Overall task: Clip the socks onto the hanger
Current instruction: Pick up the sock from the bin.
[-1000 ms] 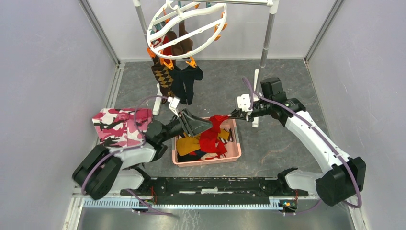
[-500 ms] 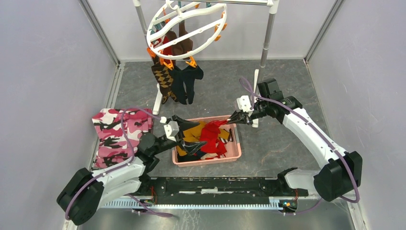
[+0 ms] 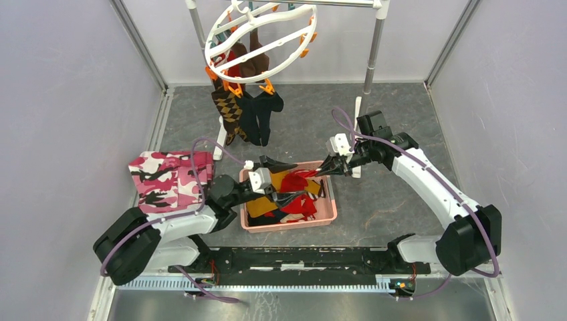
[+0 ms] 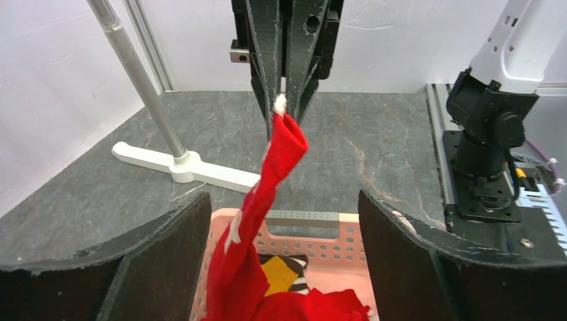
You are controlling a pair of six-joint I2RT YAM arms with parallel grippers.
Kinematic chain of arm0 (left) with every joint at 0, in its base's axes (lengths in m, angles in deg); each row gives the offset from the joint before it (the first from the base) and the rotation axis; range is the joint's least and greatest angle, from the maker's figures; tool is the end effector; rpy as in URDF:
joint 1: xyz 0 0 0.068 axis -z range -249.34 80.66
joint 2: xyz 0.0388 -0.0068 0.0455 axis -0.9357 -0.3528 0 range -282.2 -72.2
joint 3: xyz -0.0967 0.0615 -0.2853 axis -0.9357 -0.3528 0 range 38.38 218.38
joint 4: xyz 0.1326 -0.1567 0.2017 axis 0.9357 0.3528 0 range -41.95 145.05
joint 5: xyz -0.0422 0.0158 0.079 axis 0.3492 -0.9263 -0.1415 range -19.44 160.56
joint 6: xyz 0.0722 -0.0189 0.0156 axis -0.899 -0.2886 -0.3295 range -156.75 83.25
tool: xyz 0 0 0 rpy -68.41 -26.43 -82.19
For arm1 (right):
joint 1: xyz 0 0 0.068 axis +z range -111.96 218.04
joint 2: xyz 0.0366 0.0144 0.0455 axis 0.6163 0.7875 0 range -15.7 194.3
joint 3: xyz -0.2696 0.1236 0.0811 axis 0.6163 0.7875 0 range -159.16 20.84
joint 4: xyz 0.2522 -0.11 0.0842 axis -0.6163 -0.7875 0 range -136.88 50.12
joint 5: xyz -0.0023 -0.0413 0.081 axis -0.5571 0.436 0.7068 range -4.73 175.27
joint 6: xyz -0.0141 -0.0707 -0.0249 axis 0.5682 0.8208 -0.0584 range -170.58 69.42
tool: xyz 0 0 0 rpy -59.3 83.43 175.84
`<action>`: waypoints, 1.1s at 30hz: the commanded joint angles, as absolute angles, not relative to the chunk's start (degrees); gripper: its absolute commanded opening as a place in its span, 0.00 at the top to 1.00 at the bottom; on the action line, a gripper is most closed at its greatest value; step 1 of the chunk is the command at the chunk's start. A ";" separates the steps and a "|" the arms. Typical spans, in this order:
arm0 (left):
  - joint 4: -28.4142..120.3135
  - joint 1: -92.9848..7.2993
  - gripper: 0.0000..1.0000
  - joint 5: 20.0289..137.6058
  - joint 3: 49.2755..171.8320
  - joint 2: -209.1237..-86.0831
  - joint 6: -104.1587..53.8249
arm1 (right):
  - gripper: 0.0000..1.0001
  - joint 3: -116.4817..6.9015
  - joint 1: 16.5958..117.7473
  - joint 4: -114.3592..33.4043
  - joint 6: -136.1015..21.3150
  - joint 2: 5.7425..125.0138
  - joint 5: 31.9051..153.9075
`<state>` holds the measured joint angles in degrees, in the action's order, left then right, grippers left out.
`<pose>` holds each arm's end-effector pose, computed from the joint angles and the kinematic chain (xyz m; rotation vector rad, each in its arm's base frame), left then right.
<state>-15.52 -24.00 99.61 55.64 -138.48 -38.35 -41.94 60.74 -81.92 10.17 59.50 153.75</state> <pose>0.1534 -0.1999 0.2539 0.9481 1.0534 -0.9702 0.2348 0.1632 0.3236 -1.6396 1.1898 1.0668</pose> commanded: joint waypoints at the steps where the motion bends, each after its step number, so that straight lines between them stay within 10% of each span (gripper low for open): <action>1: -18.39 -23.29 0.19 96.90 59.91 -140.86 -42.87 | 1.00 -43.69 60.52 -82.37 11.34 59.62 155.93; 6: -19.23 -23.11 0.42 97.27 61.48 -143.00 -42.28 | 1.00 -43.93 60.55 -82.91 11.83 59.80 155.99; 12: -20.74 -23.11 0.96 98.26 61.42 -144.13 -40.16 | 1.00 -43.96 60.54 -83.06 11.98 59.79 155.93; 17: -23.90 -23.18 0.98 96.91 59.48 -142.93 -37.05 | 0.87 -44.01 60.49 -82.95 11.93 59.80 155.48; 23: -26.22 -23.20 0.98 93.57 55.86 -140.35 -28.91 | 0.34 -46.36 60.54 -82.73 10.18 59.12 149.97; 33: -21.32 -23.64 0.98 90.20 50.70 -130.99 -24.63 | 0.02 -49.55 59.39 -76.54 4.44 56.39 145.28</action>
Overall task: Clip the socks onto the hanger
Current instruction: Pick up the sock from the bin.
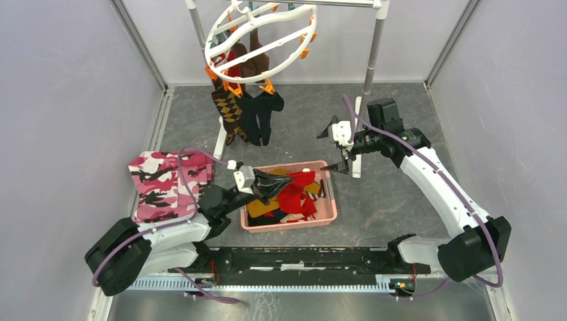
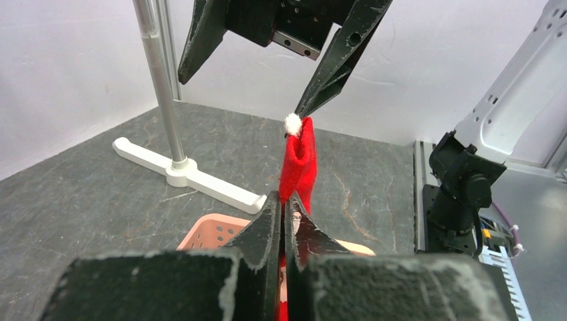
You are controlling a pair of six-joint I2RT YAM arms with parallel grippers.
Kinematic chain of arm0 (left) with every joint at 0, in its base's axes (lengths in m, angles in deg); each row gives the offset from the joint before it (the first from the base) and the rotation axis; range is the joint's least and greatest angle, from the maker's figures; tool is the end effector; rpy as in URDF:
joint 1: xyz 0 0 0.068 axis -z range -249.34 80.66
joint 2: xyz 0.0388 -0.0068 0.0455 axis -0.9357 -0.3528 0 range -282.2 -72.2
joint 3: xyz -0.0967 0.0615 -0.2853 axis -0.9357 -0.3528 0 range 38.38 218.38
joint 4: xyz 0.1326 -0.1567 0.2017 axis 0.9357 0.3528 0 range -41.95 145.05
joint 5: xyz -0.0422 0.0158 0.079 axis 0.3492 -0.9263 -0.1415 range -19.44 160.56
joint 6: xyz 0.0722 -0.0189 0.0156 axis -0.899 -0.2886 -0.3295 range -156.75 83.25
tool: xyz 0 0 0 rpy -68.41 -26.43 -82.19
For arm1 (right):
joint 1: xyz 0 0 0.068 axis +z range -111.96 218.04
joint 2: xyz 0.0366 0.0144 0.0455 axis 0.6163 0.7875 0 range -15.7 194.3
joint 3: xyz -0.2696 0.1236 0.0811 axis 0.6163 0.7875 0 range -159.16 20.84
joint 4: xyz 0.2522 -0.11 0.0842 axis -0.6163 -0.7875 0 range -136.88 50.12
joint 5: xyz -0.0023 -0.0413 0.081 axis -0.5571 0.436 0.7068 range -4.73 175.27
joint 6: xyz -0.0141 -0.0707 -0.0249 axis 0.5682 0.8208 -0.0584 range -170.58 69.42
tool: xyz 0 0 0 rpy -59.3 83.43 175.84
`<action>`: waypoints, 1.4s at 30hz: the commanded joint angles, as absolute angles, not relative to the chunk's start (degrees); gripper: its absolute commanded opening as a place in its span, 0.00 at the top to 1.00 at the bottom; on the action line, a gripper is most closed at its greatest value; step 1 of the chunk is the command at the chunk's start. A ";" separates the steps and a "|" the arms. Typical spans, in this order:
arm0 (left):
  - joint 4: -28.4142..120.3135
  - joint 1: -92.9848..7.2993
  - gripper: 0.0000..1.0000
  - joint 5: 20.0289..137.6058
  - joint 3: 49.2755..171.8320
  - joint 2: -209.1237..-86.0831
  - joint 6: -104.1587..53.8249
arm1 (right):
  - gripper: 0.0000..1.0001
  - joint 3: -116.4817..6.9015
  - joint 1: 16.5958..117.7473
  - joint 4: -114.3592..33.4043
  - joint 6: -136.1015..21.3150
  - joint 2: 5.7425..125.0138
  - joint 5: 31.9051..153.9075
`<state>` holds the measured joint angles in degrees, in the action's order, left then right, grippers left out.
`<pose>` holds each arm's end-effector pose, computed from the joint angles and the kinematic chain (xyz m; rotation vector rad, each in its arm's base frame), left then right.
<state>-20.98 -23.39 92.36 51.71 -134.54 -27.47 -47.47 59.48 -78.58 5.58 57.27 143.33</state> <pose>0.1434 -0.1828 0.2581 0.7329 1.0981 -1.0602 0.2478 0.1561 0.3634 -1.6045 1.2420 0.7915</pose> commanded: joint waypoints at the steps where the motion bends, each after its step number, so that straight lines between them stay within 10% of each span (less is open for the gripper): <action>1: -21.30 -23.64 0.98 89.95 50.43 -130.23 -24.48 | 0.02 -49.00 59.37 -76.53 4.31 56.77 147.40; 19: -24.73 -23.73 0.98 84.23 53.33 -132.51 -19.40 | 0.11 -43.25 62.28 -67.42 -7.42 56.10 153.48; 42: -25.70 -23.95 0.98 80.32 50.29 -130.80 -33.56 | 0.02 -73.18 54.83 -65.13 -2.57 69.37 141.56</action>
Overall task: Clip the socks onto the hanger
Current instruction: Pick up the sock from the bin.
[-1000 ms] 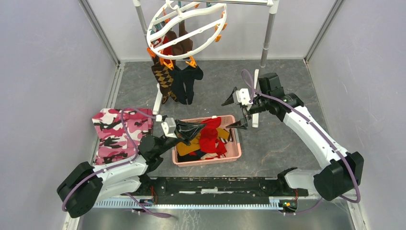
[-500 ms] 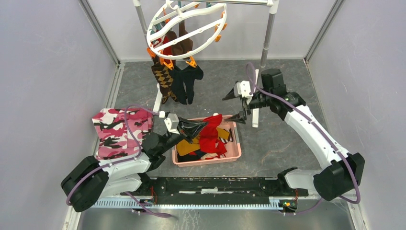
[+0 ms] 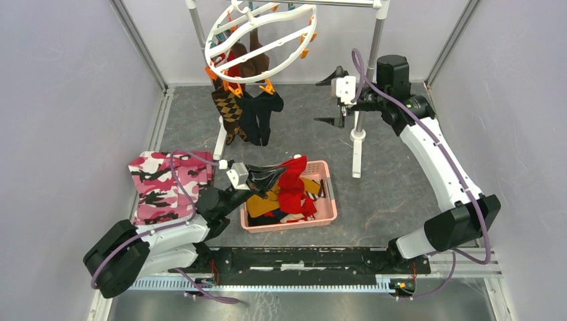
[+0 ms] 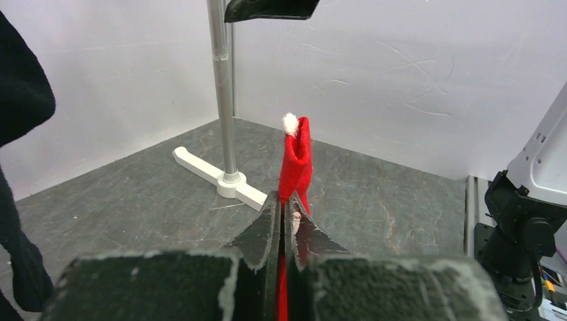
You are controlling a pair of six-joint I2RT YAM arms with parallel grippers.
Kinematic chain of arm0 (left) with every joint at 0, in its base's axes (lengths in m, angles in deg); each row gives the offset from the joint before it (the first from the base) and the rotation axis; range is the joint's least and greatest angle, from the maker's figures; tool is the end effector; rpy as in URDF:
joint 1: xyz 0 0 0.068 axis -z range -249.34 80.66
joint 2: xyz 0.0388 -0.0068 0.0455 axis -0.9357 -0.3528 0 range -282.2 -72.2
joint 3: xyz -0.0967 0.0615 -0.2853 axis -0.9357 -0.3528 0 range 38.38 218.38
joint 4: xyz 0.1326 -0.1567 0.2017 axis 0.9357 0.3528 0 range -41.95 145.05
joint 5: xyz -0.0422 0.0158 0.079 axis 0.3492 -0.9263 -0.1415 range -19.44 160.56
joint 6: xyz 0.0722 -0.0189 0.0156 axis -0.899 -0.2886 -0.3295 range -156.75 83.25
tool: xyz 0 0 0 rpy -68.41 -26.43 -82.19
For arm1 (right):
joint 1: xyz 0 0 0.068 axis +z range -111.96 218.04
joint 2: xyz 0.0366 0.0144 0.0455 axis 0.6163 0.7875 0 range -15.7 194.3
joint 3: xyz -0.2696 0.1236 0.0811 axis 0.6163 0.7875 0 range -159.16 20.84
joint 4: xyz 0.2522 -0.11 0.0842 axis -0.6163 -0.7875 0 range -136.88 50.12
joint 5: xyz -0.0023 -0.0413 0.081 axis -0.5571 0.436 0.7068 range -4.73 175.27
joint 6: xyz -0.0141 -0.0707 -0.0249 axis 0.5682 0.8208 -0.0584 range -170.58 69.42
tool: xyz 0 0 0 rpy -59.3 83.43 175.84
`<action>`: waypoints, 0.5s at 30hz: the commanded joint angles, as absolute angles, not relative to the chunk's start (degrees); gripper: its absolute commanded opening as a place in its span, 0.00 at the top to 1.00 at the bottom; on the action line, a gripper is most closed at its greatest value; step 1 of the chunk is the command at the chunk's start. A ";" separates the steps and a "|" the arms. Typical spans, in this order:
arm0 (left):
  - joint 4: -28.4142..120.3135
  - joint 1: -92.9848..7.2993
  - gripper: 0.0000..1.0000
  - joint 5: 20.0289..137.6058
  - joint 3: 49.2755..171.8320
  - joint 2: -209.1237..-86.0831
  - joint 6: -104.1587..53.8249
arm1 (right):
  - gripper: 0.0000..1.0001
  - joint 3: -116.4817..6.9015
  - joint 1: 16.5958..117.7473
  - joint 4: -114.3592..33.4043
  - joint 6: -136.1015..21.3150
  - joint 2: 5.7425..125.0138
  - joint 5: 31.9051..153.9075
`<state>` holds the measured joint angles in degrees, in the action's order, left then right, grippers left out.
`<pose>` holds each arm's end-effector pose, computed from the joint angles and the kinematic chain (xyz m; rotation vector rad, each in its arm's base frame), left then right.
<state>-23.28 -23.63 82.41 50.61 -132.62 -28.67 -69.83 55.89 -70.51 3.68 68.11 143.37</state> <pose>0.1475 -0.1703 0.2646 0.5722 1.0874 -0.9441 0.3167 0.1595 0.4600 -1.5082 1.0183 0.5541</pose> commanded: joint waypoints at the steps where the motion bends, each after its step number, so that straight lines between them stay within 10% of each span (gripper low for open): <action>1: -25.49 -23.99 0.98 80.31 50.33 -130.60 -33.65 | 0.02 -73.89 54.36 -63.01 -5.16 69.95 141.78; 7: -24.72 -24.16 0.98 80.41 50.51 -129.90 -34.23 | 0.03 -79.14 52.23 -51.56 -12.20 74.59 147.28; 15: -24.30 -24.17 0.98 80.20 50.69 -129.90 -35.31 | 0.28 -75.90 52.28 -20.99 -34.04 78.42 146.69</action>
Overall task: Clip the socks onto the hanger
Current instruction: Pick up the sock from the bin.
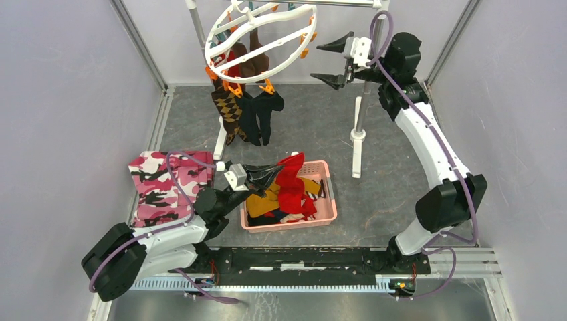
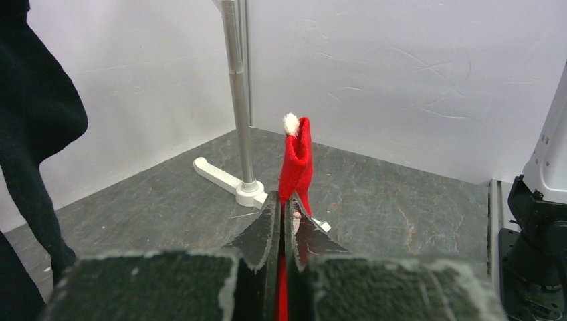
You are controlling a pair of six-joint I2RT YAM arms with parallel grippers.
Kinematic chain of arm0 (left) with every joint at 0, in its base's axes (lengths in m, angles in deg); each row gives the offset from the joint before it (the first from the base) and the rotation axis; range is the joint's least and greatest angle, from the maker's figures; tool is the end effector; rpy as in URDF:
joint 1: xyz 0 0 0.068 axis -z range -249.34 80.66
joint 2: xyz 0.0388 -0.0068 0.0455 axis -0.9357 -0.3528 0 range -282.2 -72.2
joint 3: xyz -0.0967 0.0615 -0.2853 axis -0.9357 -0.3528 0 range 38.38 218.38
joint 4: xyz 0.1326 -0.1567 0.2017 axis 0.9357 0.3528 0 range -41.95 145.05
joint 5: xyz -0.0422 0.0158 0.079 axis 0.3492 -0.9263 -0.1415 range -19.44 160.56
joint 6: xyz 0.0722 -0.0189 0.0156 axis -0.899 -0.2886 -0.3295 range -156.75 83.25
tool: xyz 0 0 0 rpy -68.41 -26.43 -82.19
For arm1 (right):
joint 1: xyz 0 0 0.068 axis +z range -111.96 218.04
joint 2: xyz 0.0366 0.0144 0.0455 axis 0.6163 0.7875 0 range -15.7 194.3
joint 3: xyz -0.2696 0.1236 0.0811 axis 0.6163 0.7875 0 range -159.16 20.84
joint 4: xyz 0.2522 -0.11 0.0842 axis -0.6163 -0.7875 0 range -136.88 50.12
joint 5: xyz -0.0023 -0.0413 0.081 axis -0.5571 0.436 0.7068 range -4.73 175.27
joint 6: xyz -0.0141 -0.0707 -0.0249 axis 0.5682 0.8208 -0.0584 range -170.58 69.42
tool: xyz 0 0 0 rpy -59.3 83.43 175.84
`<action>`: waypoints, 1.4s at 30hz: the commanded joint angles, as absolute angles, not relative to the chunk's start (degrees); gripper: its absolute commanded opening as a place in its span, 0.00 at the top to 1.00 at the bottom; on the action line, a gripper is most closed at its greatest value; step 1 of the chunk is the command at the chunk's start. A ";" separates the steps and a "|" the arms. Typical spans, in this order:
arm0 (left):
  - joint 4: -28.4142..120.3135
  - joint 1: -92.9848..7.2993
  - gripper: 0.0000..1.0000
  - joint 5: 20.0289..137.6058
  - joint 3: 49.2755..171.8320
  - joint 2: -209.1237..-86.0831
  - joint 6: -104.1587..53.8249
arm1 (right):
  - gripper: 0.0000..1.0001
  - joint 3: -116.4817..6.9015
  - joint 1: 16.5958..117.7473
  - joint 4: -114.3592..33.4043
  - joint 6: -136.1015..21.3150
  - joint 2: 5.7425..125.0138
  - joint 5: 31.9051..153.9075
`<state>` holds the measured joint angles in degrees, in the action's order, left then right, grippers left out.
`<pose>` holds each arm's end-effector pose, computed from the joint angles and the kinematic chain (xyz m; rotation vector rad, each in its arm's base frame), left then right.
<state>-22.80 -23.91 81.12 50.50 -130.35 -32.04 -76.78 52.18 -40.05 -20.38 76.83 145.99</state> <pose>0.1455 -0.1646 0.2710 0.5691 1.0443 -0.8787 0.3789 0.1534 0.5059 -1.2699 0.8983 0.5608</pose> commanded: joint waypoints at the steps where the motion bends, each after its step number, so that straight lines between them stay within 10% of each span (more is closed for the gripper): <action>1: -24.16 -24.17 0.98 80.15 50.69 -129.94 -35.40 | 0.29 -76.35 52.44 -20.77 -34.27 79.04 146.53; 42: -23.33 -24.17 0.98 81.18 51.57 -129.93 -34.11 | 0.37 -80.49 55.49 -13.69 -42.29 87.56 138.12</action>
<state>-22.01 -23.96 81.17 50.50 -130.78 -32.15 -77.57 55.28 -16.97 -39.46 86.93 139.87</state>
